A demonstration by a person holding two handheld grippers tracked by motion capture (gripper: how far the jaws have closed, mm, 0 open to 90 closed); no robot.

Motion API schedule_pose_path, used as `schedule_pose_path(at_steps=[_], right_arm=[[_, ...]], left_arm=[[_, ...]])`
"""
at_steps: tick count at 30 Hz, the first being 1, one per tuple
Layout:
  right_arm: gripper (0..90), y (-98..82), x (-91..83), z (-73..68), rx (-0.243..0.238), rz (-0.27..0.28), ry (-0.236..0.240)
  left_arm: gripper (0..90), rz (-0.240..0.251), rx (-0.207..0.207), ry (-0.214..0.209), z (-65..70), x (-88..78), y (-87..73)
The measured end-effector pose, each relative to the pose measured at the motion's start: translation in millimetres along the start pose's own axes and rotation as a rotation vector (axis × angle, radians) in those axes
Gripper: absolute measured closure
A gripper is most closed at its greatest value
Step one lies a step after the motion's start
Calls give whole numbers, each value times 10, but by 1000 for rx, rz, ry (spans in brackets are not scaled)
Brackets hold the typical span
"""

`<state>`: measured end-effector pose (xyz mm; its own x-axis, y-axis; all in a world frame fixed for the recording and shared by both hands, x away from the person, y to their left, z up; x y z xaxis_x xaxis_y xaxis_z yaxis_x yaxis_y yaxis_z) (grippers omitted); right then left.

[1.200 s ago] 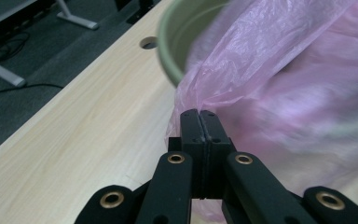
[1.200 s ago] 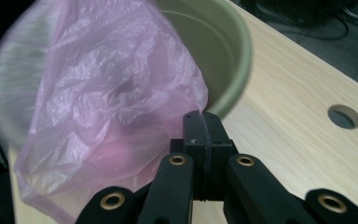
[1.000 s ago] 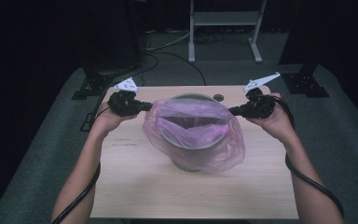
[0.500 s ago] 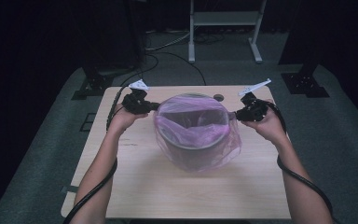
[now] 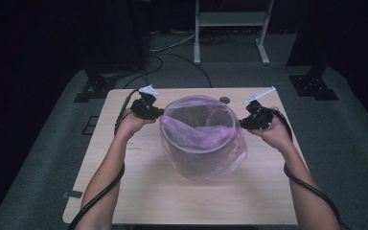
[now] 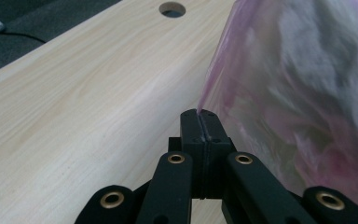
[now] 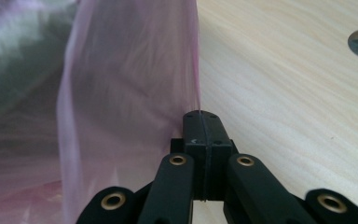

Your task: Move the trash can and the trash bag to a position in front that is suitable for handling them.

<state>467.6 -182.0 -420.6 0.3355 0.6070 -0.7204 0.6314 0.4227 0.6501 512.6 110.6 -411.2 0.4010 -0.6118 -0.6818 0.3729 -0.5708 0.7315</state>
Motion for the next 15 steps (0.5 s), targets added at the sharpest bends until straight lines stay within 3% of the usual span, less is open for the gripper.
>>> schedule_pose_path(at_steps=[3,10,14,15], right_arm=[[900,-79,35,18,-6,-32,-20],[900,-227,48,32,13,-27,13],[900,-305,78,15,25,-10,35],[822,-308,67,5,22,3,43]], left_arm=[[900,-20,-12,-1,-14,23,-112],[900,-29,-50,-15,-19,38,-395],[899,-16,-49,-57,54,43,-473],[844,-11,-48,-61,70,25,-477]])
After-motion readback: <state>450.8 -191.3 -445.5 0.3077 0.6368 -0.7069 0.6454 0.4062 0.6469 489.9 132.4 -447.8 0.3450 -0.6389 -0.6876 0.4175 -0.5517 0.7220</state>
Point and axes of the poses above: each handheld gripper's, and its own axes: x roughly forward along the jaws, y roughly out of its top, z roughly to its right, the point moved 8 cm from there along x, roughly forward along the jaws, and after that the axes turned 4 degrees about x, right-handed, at the moved point
